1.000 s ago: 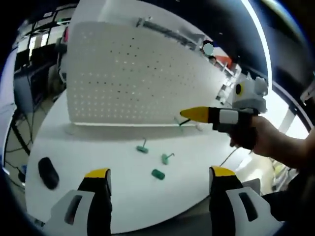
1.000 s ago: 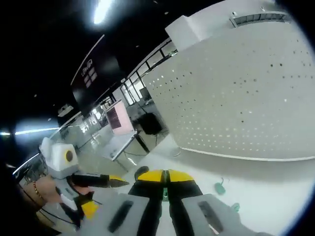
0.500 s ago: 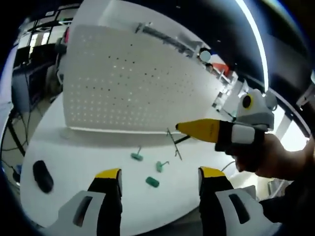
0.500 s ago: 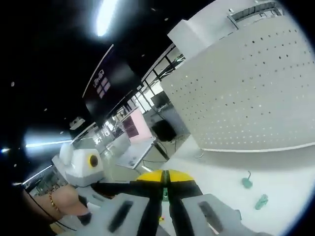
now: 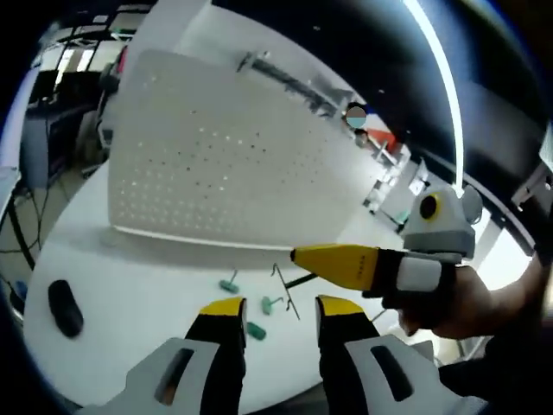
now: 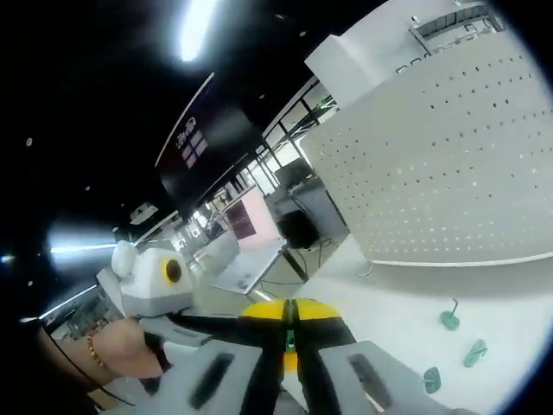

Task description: Insert the hook assembly into the mounting plate slot until the hook locks in place.

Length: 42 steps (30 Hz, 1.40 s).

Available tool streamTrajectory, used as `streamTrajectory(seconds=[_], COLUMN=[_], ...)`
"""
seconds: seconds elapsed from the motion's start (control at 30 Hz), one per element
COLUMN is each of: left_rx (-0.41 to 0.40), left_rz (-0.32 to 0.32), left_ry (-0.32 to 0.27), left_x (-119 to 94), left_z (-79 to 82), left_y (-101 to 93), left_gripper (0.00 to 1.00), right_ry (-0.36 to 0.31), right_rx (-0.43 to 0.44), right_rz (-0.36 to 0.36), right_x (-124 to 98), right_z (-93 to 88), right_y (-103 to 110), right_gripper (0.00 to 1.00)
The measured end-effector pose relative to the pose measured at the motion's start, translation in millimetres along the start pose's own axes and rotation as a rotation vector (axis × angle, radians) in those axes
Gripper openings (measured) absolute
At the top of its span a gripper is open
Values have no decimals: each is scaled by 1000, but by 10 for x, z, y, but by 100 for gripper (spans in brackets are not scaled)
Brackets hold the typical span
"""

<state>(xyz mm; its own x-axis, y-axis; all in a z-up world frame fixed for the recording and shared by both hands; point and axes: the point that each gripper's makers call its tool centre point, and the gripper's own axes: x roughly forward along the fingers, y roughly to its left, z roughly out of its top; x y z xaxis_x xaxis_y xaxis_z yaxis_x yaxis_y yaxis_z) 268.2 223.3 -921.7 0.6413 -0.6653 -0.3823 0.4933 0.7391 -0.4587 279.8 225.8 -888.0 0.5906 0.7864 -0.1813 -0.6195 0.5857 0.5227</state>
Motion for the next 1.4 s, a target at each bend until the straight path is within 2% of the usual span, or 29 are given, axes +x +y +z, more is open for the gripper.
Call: streamTrajectory(seconds=[0.23, 0.47, 0.7, 0.97, 1.2, 1.27, 1.33, 1.37, 1.4], left_rx=[-14, -81, -119, -136, -89, -80, -52, -18, 4], left_rz=[-12, -52, -71, -52, -25, -15, 8, 30, 42], left_ry=[-8, -37, -47, -59, -59, -66, -64, -55, -50], left_x=[-24, -24, -31, -32, -49, -56, -64, -73, -79], left_z=[5, 37, 48, 66, 89, 103, 112, 107, 106], left_y=[18, -27, -47, -40, -24, -13, 19, 53, 68], left_gripper=[14, 6, 5, 2, 1, 1, 1, 1, 1], right_ry=[-18, -29, -43, -45, -38, -37, -51, -96, -103], right_rx=[-11, -34, -61, -71, -33, -25, -21, -33, -38], right_rz=[19, 23, 25, 25, 28, 29, 21, 10, 16], right_x=[12, 18, -15, -38, -32, -37, -86, -131, -167], right_z=[30, 49, 62, 55, 53, 57, 103, 201, 227], right_y=[92, 116, 150, 166, 172, 172, 174, 172, 195], right_gripper=[0, 0, 0, 0, 1, 4, 7, 8, 8])
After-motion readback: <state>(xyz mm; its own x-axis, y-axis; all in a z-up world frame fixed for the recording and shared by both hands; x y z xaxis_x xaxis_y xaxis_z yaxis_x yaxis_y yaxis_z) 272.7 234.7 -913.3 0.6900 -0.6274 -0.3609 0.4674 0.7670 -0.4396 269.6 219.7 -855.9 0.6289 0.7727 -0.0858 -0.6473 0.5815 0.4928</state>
